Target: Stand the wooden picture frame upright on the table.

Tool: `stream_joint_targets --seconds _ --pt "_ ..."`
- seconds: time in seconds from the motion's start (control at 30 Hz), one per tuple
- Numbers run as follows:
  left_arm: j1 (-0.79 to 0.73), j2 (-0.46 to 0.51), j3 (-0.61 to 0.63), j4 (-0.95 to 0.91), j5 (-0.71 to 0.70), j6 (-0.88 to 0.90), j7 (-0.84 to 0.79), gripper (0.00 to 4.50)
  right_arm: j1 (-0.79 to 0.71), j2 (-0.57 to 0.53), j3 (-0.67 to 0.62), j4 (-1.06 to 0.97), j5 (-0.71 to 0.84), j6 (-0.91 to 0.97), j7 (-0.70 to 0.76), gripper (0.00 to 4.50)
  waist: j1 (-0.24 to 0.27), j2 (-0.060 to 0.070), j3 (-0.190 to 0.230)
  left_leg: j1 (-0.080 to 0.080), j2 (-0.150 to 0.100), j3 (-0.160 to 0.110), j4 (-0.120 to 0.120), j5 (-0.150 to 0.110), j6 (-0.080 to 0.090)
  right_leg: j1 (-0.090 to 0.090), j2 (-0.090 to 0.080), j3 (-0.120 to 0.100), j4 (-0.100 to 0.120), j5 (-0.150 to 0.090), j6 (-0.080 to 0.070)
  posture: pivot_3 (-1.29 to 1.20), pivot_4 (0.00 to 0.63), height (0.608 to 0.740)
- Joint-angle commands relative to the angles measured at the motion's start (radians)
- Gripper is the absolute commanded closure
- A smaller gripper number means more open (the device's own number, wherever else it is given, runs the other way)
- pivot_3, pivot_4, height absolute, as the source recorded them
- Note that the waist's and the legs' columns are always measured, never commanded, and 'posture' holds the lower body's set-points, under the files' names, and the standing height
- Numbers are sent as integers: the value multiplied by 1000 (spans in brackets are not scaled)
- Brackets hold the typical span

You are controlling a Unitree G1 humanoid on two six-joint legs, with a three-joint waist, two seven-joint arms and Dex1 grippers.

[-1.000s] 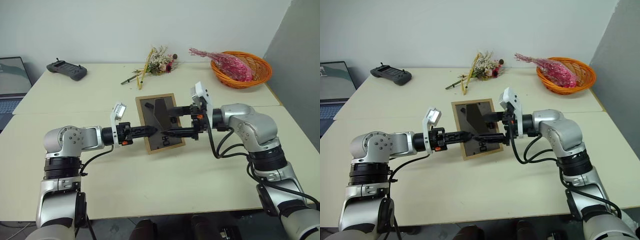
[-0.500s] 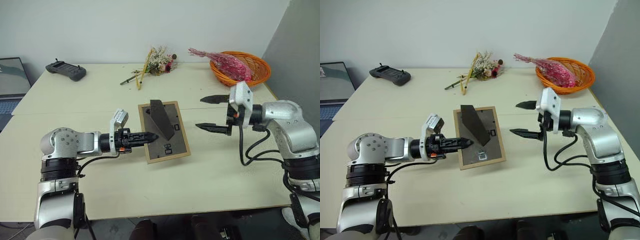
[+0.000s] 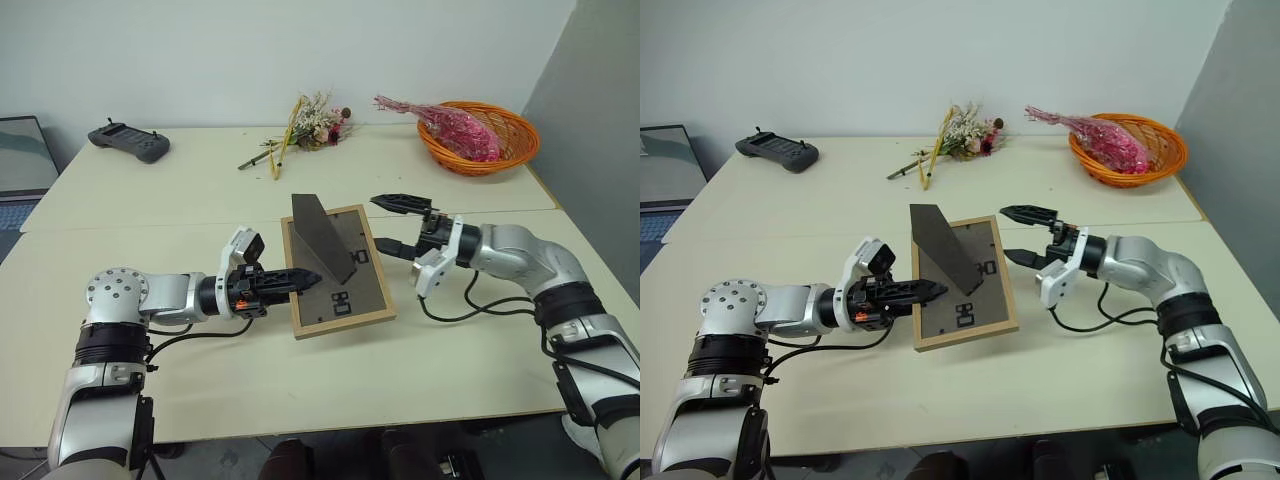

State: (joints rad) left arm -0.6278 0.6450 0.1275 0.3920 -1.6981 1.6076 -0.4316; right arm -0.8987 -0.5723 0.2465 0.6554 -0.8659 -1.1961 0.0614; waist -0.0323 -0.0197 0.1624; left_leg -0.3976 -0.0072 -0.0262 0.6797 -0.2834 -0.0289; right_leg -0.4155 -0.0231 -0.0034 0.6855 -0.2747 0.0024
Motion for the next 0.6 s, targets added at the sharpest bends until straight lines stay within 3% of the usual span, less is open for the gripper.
stream_joint_targets --seconds 0.03,0.13,0.2,0.5,0.57,0.6 --pt "25 29 -16 -57 -150 -35 72 3209 -39 4 35 -22 -98 -57 -195 10 1 0 0 0 0 0 0 0 0 0 0 0 0 0 0 0 150 740" --pt "54 46 -44 -86 -225 -82 125 3209 -48 -4 89 -16 -154 -80 -264 481 1 0 0 0 0 0 0 0 0 0 0 1 0 0 0 0 150 740" --pt "68 55 -66 -107 -264 -110 152 3209 -58 -7 115 -6 -180 -79 -307 1069 1 0 0 0 0 0 0 0 0 0 0 1 0 0 0 0 150 740" --pt "94 64 -79 -186 -274 -170 157 3209 -80 -11 167 8 -191 -64 -400 2982 0 0 0 1 -1 1 0 0 0 0 1 2 1 0 0 0 150 740" --pt "98 67 -81 -198 -274 -182 162 3209 -84 -16 172 6 -190 -62 -410 3089 0 0 0 1 -1 1 0 0 0 0 1 3 1 0 0 0 150 740" --pt "103 65 -74 -213 -255 -192 161 2862 -85 -19 174 6 -186 -62 -411 3090 0 0 0 1 -1 1 0 0 0 0 1 3 1 0 0 0 150 740"
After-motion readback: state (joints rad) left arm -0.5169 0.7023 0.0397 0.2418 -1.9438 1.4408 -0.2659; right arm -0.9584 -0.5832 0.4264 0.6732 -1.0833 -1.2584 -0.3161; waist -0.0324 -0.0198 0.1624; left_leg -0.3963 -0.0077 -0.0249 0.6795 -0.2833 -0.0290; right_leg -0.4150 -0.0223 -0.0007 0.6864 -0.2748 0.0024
